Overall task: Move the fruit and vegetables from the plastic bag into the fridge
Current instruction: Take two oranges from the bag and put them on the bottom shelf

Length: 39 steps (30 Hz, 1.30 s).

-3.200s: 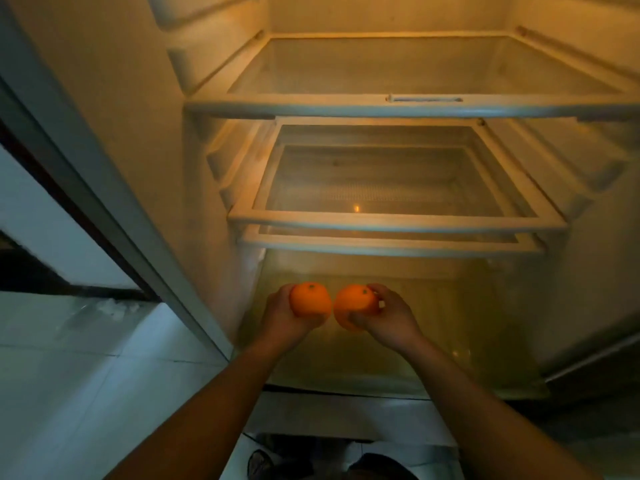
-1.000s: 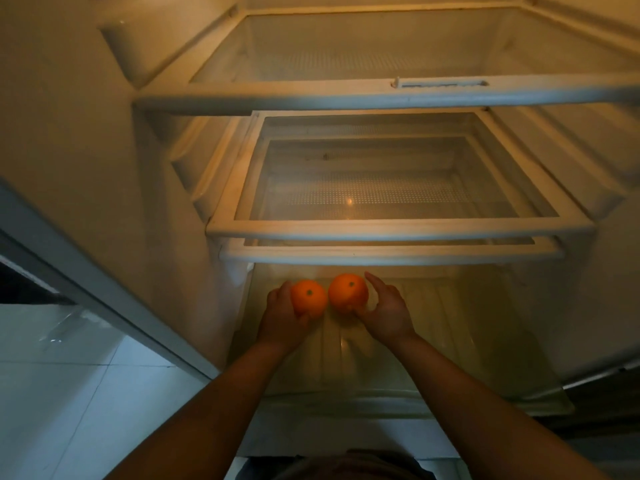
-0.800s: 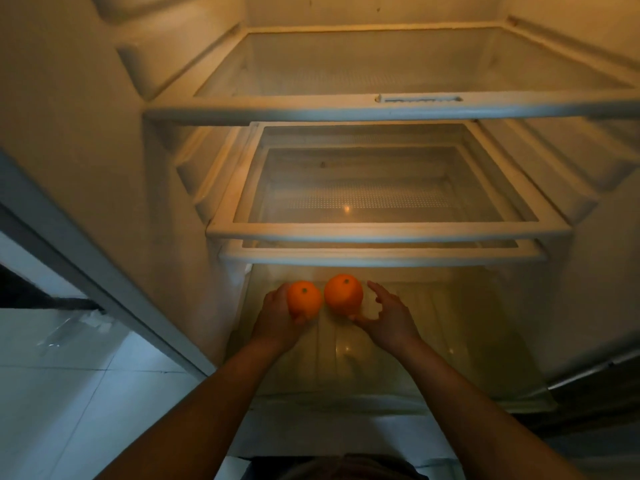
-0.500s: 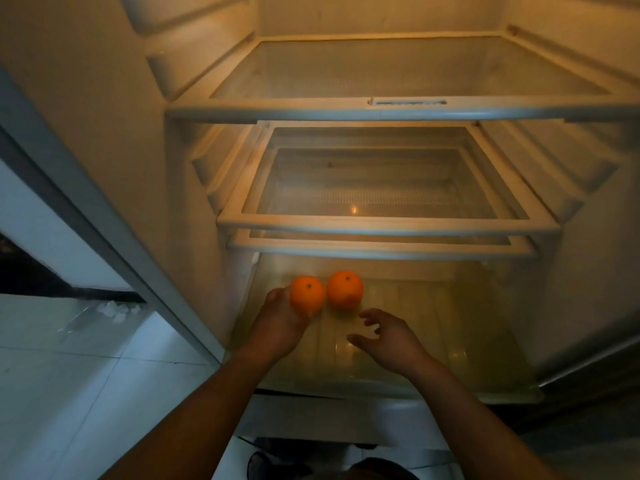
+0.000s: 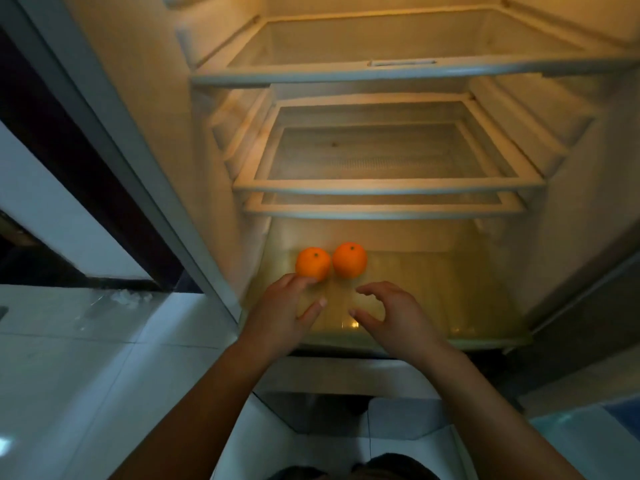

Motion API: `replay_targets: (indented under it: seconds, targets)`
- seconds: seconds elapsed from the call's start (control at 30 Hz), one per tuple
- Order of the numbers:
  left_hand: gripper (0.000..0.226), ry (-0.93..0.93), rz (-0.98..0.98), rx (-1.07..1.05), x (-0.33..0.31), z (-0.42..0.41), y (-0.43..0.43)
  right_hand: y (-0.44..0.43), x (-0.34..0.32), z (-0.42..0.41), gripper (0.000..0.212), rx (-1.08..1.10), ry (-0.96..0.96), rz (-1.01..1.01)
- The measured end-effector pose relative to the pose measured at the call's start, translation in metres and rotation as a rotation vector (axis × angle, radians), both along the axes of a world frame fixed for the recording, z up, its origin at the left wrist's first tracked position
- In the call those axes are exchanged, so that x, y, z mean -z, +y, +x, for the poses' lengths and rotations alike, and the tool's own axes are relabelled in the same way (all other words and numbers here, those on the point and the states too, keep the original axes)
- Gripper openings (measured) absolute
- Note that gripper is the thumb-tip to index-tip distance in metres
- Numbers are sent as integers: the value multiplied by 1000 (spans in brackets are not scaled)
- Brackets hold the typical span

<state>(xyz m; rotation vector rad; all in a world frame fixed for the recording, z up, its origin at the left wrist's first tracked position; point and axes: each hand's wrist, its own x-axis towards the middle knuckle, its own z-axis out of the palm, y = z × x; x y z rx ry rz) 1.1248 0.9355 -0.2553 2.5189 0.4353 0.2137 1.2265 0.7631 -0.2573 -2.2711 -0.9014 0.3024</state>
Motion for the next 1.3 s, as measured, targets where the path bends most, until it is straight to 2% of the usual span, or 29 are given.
replay_targets:
  seconds: [0.27,0.47,0.57,0.9,1.17,1.3]
  targets:
    - [42,-5,-33,90,-10,-47,-3,-14,-19,-60,38,-17,-80,48]
    - [41,65,-51,106,-7,-125,16,-14,-17,-135,45,-39,40,-201]
    - [41,89,-43,170,0,-154,20,-25,-17,-172,48,-10,88,-241]
    - [43,196,-68,501,16,-181,-51,-118,-13,-291,44,363,151,-254]
    - [45,273,21,775,23,-187,-128,-196,-2,-365,46,679,225,-235]
    - [45,274,66,949,19,-190,-198,-247,-3,-405,42,832,237,-170]
